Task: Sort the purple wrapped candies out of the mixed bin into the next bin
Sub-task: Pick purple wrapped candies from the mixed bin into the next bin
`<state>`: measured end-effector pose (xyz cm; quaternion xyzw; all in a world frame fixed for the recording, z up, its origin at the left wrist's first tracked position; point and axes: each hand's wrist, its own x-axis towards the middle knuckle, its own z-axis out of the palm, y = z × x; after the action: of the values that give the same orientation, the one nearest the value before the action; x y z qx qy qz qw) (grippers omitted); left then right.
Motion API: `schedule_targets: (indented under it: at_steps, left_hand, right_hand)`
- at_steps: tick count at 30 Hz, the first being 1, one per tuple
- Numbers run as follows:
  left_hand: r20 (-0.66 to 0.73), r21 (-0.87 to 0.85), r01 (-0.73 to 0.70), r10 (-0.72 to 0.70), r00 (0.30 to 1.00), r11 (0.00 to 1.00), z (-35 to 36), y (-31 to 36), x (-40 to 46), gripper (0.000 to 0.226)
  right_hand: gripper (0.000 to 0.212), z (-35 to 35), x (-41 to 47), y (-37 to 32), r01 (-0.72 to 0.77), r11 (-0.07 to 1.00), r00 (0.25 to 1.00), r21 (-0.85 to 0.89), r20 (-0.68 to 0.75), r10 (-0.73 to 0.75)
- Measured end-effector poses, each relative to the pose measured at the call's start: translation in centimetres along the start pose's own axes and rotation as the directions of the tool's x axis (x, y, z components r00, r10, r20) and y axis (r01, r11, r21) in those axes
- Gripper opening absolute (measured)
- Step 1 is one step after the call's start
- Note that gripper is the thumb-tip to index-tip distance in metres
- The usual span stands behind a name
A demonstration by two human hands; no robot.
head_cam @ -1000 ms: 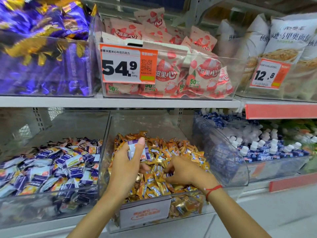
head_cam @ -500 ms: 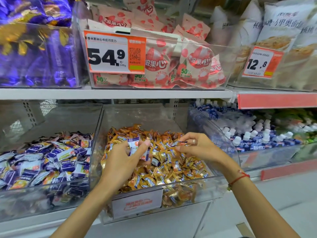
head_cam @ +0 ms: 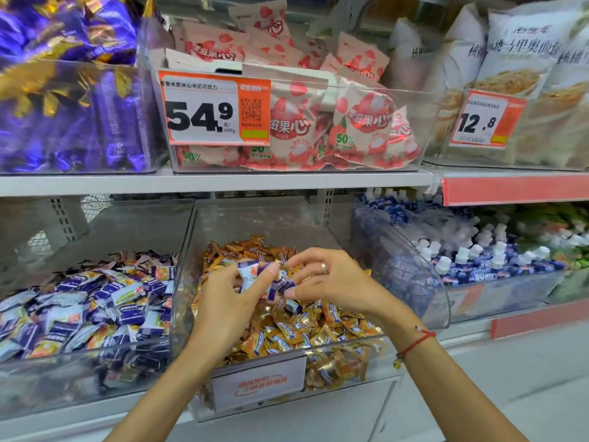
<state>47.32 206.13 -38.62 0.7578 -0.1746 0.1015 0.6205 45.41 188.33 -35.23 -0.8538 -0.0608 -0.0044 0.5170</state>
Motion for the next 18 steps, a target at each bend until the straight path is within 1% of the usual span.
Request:
schedule_targets:
  at_steps: [1,2,3,4,5,7,8,9,10,11,12,13,14,15,16,17,18]
  left_hand:
    - [-0.036,0.003,0.001,-0.001,0.999,1.0,-0.2,-0.1,0.0,0.048]
    - [-0.067,0.005,0.009,-0.009,0.998,1.0,-0.4,-0.4,0.0,0.057]
    - [-0.081,-0.005,0.02,-0.021,0.997,1.0,-0.5,-0.6,0.0,0.063]
    - [-0.087,0.001,0.024,-0.024,0.996,1.0,-0.6,-0.6,-0.1,0.066]
    - [-0.09,0.028,0.028,-0.025,0.996,0.999,-0.6,-0.6,-0.2,0.069]
    - [-0.122,0.086,0.021,-0.011,0.993,0.996,-0.7,-0.9,-0.1,0.069]
    - [-0.127,0.087,0.024,-0.012,0.992,0.996,-0.7,-0.9,0.0,0.067]
    - [-0.117,0.065,0.038,-0.031,0.993,0.997,-0.7,-0.8,0.2,0.068]
    - [-0.11,0.04,0.047,-0.042,0.993,0.998,-0.6,-1.2,0.3,0.071]
    - [-0.096,0.034,0.059,-0.056,0.994,0.998,-0.6,-1.1,0.3,0.074]
    - [-0.091,0.037,0.059,-0.056,0.994,0.998,-0.7,-1.4,0.3,0.076]
    - [-0.082,0.039,0.069,-0.065,0.994,0.997,-0.7,-1.3,0.3,0.078]
    - [-0.09,0.042,0.069,-0.065,0.994,0.997,-0.7,-1.7,0.4,0.078]
    - [-0.088,0.04,0.079,-0.075,0.993,0.996,-0.7,-1.5,0.3,0.077]
    - [-0.09,0.03,0.084,-0.081,0.993,0.996,-0.7,-1.8,0.4,0.077]
    - [-0.079,0.016,0.098,-0.096,0.992,0.995,-0.7,-1.5,0.4,0.076]
    - [-0.079,0.01,0.11,-0.109,0.991,0.994,-0.6,-1.4,0.4,0.074]
  right_hand:
    - [0.029,-0.3,0.4,0.5,-0.028,0.999,1.0,-0.037,0.002,0.028]
    - [0.025,-0.4,0.9,1.1,-0.045,0.988,0.999,-0.145,-0.025,0.042]
    - [0.019,-0.3,1.3,1.8,-0.047,0.957,0.999,-0.288,-0.04,0.037]
    - [0.017,0.0,1.9,2.5,-0.036,0.906,0.999,-0.423,-0.022,0.029]
    - [0.016,0.6,2.5,3.2,-0.018,0.842,0.999,-0.539,0.028,0.04]
    - [0.016,2.1,3.6,3.7,-0.003,0.679,0.988,-0.734,0.103,0.116]
    - [0.018,2.6,4.0,3.5,-0.009,0.605,0.985,-0.796,0.097,0.142]
    - [0.018,2.8,4.4,3.2,-0.015,0.554,0.984,-0.832,0.085,0.155]
    - [0.015,2.8,4.7,2.9,-0.018,0.528,0.982,-0.849,0.084,0.168]
    - [0.016,2.5,4.8,2.7,-0.018,0.534,0.979,-0.845,0.094,0.182]
    - [0.019,1.9,4.8,2.8,-0.028,0.584,0.973,-0.811,0.111,0.201]
    - [0.019,1.2,4.5,2.9,-0.051,0.675,0.967,-0.736,0.132,0.217]
    - [0.019,0.3,4.0,3.0,-0.093,0.778,0.963,-0.621,0.141,0.228]
    - [0.019,-0.4,3.4,3.0,-0.138,0.873,0.966,-0.467,0.13,0.223]
    - [0.021,-1.0,2.6,2.8,-0.178,0.942,0.969,-0.283,0.114,0.218]
    - [0.022,-1.4,1.9,2.5,-0.206,0.974,0.97,-0.093,0.112,0.215]
    - [0.023,-1.5,1.3,2.0,-0.21,0.976,0.971,0.065,0.129,0.2]
